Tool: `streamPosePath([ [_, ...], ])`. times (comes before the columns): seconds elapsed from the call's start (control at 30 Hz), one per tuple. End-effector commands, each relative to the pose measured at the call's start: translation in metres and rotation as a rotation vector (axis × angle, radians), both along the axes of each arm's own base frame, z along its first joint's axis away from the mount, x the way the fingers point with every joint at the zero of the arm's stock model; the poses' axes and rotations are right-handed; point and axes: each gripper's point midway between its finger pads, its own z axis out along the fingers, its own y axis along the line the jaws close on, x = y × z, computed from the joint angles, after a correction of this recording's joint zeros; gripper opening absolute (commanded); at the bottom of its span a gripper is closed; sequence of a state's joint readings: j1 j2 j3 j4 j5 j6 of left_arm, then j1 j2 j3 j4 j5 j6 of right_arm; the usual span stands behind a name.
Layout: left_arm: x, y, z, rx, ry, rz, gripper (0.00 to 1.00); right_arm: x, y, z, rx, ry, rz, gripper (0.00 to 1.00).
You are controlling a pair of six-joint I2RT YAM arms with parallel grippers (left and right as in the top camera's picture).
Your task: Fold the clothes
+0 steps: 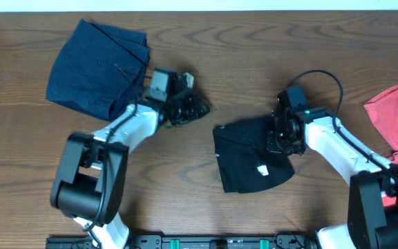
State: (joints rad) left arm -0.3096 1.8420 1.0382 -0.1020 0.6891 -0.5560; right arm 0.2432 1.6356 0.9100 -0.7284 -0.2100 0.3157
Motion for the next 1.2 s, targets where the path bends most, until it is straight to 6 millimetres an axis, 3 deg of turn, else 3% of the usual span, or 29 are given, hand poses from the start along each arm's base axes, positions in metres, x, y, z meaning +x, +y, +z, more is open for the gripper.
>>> streamPosePath([
  [0.0,-0.012,0.0,0.029,-0.052,0.003,-0.067,0.34,0.004,0.024,0.033,0.172,-0.112,0.191,0.13],
  [0.1,-0.037,0.008,0.027,-0.024,0.117,-0.065,0.53,0.004,0.019,0.047,0.15,-0.156,0.187,0.17],
  [0.2,-0.061,0.013,0.016,0.014,0.241,-0.065,0.65,0.007,-0.004,0.043,0.028,-0.142,0.051,0.14],
  [0.5,-0.117,0.009,-0.022,0.114,0.42,-0.07,0.81,-0.005,-0.02,-0.007,-0.075,0.013,-0.039,0.05],
  [0.67,-0.133,-0.012,-0.036,0.098,0.42,-0.075,0.89,-0.01,-0.019,-0.024,-0.075,0.073,-0.058,0.04],
  [0.83,-0.144,-0.032,-0.052,0.107,0.462,-0.014,0.89,-0.009,-0.018,-0.024,-0.071,0.071,-0.057,0.03],
  [1.07,-0.158,-0.066,-0.075,0.073,0.497,-0.057,0.89,-0.008,-0.017,-0.024,-0.067,0.067,-0.056,0.03],
  [1.17,-0.16,-0.077,-0.082,0.022,0.507,-0.095,0.8,-0.006,-0.016,-0.024,-0.061,0.06,-0.056,0.03],
])
